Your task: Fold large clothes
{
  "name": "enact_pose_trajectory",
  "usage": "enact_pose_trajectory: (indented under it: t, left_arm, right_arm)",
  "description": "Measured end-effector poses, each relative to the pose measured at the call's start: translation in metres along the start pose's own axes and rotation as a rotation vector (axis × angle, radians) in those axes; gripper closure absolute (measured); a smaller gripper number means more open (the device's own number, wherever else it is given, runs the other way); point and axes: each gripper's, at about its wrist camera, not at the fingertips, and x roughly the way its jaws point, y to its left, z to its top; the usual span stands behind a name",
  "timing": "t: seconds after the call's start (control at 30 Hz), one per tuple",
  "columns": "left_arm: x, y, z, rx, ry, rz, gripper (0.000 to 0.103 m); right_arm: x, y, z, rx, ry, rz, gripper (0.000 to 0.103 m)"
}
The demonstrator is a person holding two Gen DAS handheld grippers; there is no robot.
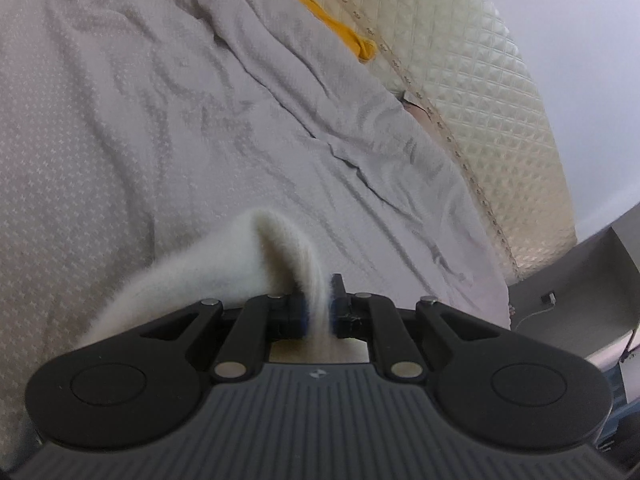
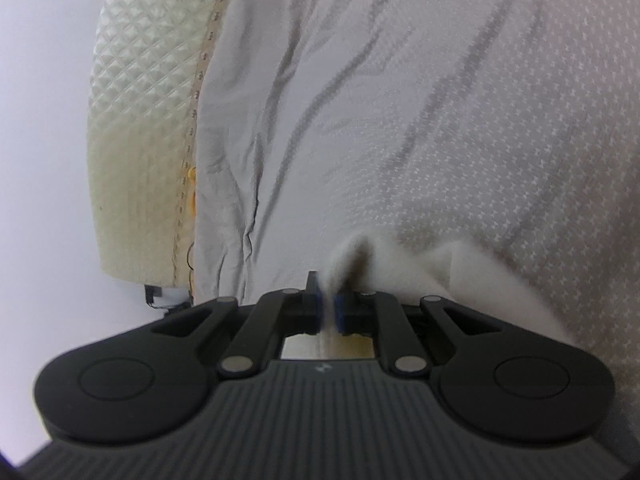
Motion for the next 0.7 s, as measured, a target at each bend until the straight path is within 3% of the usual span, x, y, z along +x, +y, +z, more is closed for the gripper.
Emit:
enact_pose_trajectory:
  t: [0.07, 0.17, 0.2, 0.23, 0.27, 0.3, 0.33, 0.47, 0.7]
  left_arm:
    - [-0.008, -0.005, -0.002, 0.007, -0.005, -0.009, 0.091]
    - [-0.023, -0.011, -0.006, 0.003, -0.004, -0.021, 0.078]
    - [-0.029, -0.014, -0.008, 0.005, -0.007, -0.021, 0.061]
    - [-0.036, -0.018, -0.01, 0.015, -0.013, -0.015, 0.042]
    - [-0.042, -0.022, -0.011, 0.029, -0.017, -0.012, 0.039]
    - [-0.048, -0.026, -0.013, 0.05, -0.021, -0.023, 0.039]
    - [-0.054, -0.031, -0.015, 0.071, -0.02, -0.033, 0.039]
    - [-0.069, -0.052, -0.029, 0.185, 0.013, -0.025, 0.038]
    - [-0.065, -0.076, -0.069, 0.437, 0.044, 0.132, 0.038]
  right_arm:
    - [-0.001, 0.003, 0.0, -0.016, 0.0, 0.003, 0.091]
    - [-0.007, 0.011, -0.003, -0.053, -0.003, 0.003, 0.09]
    - [-0.011, 0.014, -0.004, -0.067, -0.004, 0.003, 0.084]
    - [-0.014, 0.017, -0.006, -0.087, -0.006, 0.003, 0.072]
    - [-0.017, 0.02, -0.008, -0.106, -0.009, 0.006, 0.063]
    - [-0.021, 0.025, -0.011, -0.124, -0.014, 0.014, 0.048]
    - [-0.025, 0.03, -0.015, -0.146, -0.021, 0.026, 0.042]
    - [-0.032, 0.049, -0.031, -0.26, 0.01, 0.044, 0.041]
    - [-0.012, 0.081, -0.076, -0.596, 0.068, -0.107, 0.041]
